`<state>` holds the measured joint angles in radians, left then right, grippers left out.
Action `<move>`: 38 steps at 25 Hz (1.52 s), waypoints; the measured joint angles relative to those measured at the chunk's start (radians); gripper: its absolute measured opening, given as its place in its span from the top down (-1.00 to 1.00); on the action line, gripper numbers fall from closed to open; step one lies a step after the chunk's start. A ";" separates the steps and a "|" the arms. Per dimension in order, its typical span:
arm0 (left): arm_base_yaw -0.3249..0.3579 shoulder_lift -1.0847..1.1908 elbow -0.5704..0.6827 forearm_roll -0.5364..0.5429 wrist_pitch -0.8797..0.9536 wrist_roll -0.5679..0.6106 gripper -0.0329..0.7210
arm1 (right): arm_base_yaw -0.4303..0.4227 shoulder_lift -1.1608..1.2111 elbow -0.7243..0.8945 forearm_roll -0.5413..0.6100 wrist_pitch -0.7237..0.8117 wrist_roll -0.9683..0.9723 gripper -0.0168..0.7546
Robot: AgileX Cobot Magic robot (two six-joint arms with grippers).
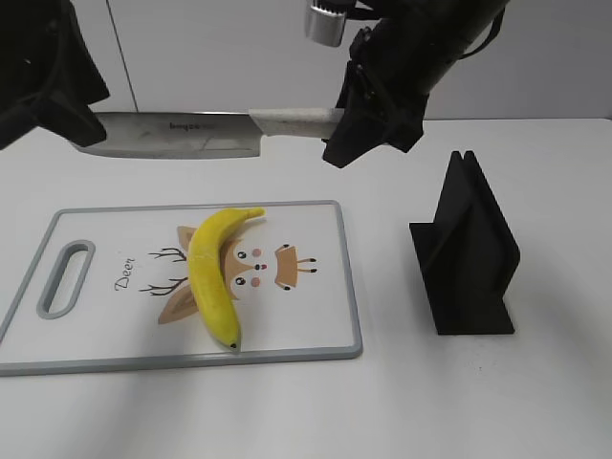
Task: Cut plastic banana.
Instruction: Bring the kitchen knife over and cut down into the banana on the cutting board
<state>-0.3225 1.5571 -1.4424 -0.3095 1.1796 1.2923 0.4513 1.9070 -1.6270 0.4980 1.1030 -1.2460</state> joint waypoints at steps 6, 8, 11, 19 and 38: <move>-0.005 0.051 -0.002 0.029 -0.023 0.003 -0.42 | 0.000 0.016 -0.009 0.023 0.015 -0.037 0.48; -0.005 0.060 -0.003 0.041 -0.031 0.004 -0.42 | 0.000 0.016 -0.011 0.024 0.021 -0.048 0.48; -0.005 0.067 -0.003 0.046 -0.038 0.003 -0.38 | 0.000 0.016 -0.014 0.025 0.022 -0.053 0.48; -0.005 0.068 -0.003 0.058 -0.035 0.004 -0.15 | 0.000 0.016 -0.018 0.039 0.022 -0.055 0.48; -0.005 0.068 0.036 0.061 -0.058 0.007 0.62 | 0.000 0.016 -0.019 0.075 0.018 -0.070 0.48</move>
<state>-0.3277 1.6250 -1.4062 -0.2489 1.1218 1.2990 0.4513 1.9226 -1.6456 0.5734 1.1210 -1.3162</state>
